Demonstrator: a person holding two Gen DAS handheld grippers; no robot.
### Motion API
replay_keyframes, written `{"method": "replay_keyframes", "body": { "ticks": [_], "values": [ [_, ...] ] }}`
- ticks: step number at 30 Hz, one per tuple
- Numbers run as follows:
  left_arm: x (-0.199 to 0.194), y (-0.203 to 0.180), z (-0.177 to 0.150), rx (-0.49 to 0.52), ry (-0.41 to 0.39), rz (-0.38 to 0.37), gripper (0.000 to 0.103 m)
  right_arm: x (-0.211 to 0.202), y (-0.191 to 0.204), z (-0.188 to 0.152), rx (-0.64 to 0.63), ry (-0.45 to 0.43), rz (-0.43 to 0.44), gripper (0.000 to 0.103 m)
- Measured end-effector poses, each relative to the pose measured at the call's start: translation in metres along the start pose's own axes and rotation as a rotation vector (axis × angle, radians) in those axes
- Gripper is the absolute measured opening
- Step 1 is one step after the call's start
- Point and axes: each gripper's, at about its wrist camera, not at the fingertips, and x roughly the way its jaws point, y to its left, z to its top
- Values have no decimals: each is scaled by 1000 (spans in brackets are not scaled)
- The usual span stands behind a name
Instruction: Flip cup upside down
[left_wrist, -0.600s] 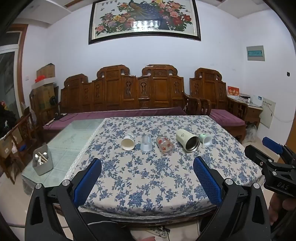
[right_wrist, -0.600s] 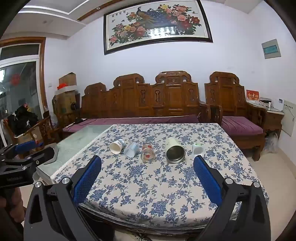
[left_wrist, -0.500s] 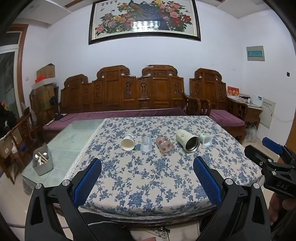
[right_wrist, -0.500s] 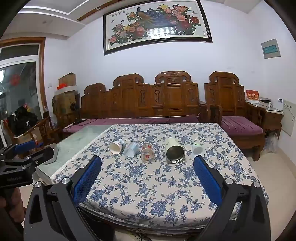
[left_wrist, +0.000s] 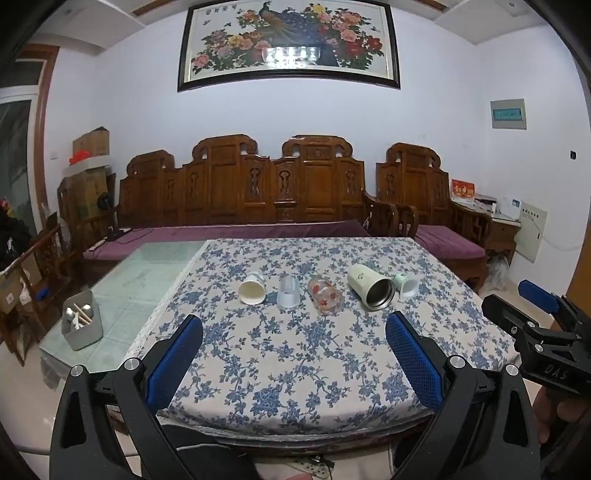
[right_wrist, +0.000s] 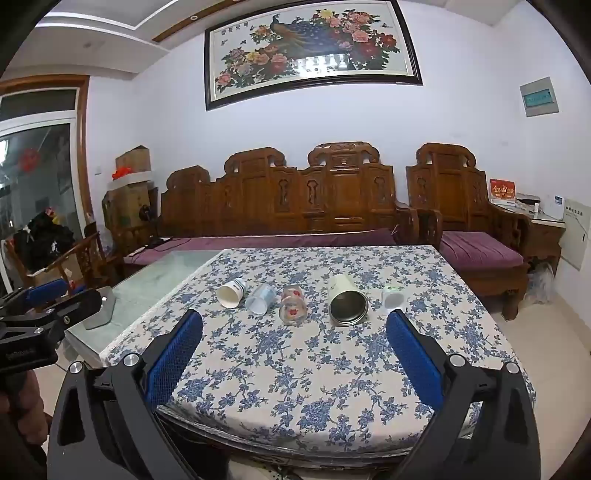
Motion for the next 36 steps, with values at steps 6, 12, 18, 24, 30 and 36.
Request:
{"method": "replay_keyframes", "body": {
  "ticks": [6,12,18,24,30,36],
  "values": [
    [-2,-1,1,2,-6,1,95,0,1,0,-1,0,1,100],
    [-4,-2,3,3,-10,-2,95,0,0,2,-1,-3,0,100],
    [-5,-2,3,3,-14,-1,95,-2,0,3,-2,-5,0,100],
    [-7,-2,3,2,-17,0,95,-3,1,7,-3,-7,0,100],
    [-10,-3,4,1,-23,-5,95,-3,1,7,-2,-10,-1,100],
    [-12,-3,6,5,-29,-6,95,-17,9,17,-5,-18,0,100]
  ]
}}
